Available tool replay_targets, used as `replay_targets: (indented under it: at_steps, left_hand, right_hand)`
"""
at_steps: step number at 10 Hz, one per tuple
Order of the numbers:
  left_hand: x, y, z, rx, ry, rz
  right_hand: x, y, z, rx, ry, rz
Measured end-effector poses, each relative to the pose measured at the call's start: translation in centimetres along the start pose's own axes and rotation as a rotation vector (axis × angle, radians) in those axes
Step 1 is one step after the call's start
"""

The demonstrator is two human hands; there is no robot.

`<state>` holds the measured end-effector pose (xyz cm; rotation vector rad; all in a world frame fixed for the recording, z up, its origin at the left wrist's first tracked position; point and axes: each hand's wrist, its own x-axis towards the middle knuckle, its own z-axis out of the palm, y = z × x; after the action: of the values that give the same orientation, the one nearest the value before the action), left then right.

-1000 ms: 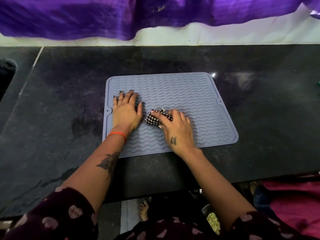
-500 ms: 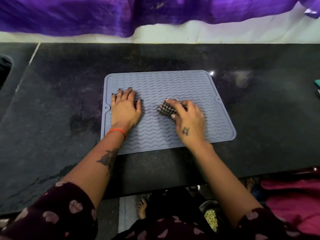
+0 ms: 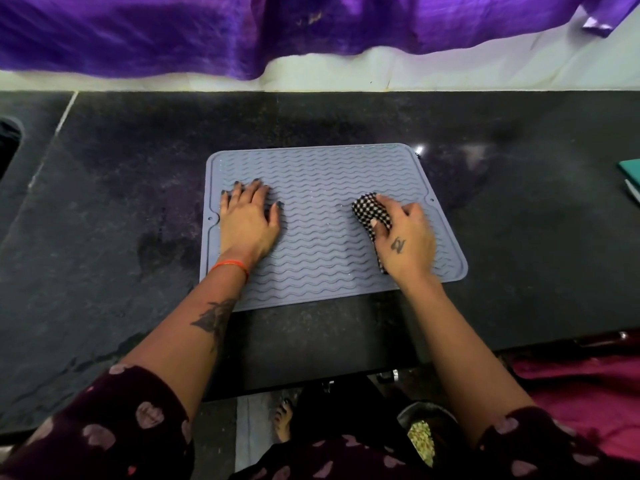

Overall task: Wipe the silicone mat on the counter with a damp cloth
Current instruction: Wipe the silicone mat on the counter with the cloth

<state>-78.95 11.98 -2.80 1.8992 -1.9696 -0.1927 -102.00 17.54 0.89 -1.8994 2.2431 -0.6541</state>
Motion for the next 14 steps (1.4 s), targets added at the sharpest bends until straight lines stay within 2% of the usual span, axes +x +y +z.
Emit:
replay_targets:
  at_steps: [1,2,3,5,7,8,9,12,13,14]
  left_hand:
    - [0.0,0.2,0.0,0.002,0.002,-0.004]
    - [0.0,0.3,-0.1,0.001,0.003,-0.005]
    - [-0.1,0.2,-0.2,-0.007,0.001,-0.004]
    - [-0.2,-0.1,-0.1,-0.009,-0.001,0.001]
    - [0.0,0.0,0.0,-0.005,0.006,-0.008]
    - [0.0,0.1,0.0,-0.001,0.003,-0.008]
    - [-0.1,-0.1,0.0,0.002,0.005,-0.007]
    - [0.0,-0.2,0.2,-0.02,0.009,-0.007]
    - [0.1,-0.1,0.1,-0.018,0.01,-0.008]
    - [0.1,-0.1,0.0,-0.02,0.005,-0.006]
  right_hand:
    - [-1.0,-1.3,-0.1,0.056,0.031,-0.063]
    - [-3.9,-2.6,1.5,0.03,-0.02,-0.211]
    - [-4.6,-2.3,2.2,0.003,0.006,-0.225]
    - [-2.6,0.9,0.6,-0.016,0.004,-0.1]
    - [-1.1,0.5,-0.4,0.012,0.089,-0.011]
    - [-2.8,-1.8,0.8,0.029,0.012,-0.163]
    - [-4.3,-2.3,2.0,0.026,0.011,-0.245]
    - [-1.5,2.9,-0.1,-0.049,0.047,-0.083]
    - [-0.8,2.5,-0.6,-0.076,0.079,-0.045]
    - [-1.7,1.0,0.0,-0.02,0.061,-0.127]
